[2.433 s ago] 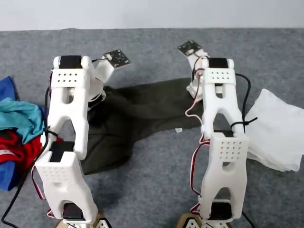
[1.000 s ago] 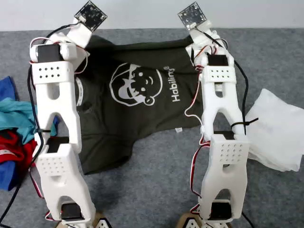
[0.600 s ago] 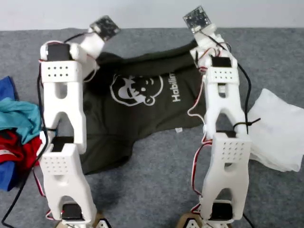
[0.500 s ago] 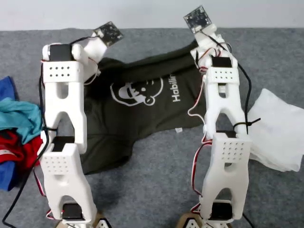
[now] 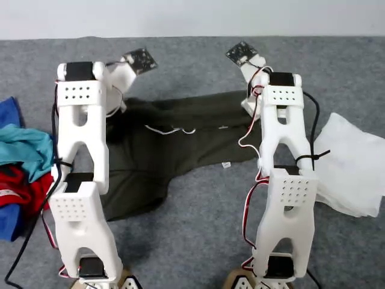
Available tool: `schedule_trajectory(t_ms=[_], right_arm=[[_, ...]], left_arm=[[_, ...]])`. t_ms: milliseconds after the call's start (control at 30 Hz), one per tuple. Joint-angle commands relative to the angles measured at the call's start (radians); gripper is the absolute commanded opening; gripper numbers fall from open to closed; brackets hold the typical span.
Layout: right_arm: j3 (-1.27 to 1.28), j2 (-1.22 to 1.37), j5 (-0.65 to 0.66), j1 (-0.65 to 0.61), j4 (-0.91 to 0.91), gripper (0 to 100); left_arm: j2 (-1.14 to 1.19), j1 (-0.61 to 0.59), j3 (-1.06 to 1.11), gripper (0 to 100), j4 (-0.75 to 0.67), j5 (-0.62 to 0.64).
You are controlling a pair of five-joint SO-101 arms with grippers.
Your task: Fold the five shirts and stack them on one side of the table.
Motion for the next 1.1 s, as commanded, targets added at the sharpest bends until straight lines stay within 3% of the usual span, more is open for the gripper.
schedule_trajectory(t_ms=[0,267,800,933,1067], right_arm=[[-0.012,-0.096,0.014,0.018,0.087,1.1],[-0.012,-0.096,0.015,0.021,0.194,1.1],[-0.002,-0.189,0.098,0.024,0.335,1.7],[0.0,-0.171,0.092,0.036,0.364,10.1],[-0.002,-0.206,0.052,0.048,0.369,17.2]], left_arm=[[-0.061,0.009,0.104,1,0.029,-0.049],[-0.232,0.066,0.398,1,0.029,-0.138],[-0.253,0.038,0.421,3,0.028,-0.146],[-0.252,0.029,0.423,13,0.028,-0.141],[-0.256,-0.003,0.421,16,0.028,-0.143]])
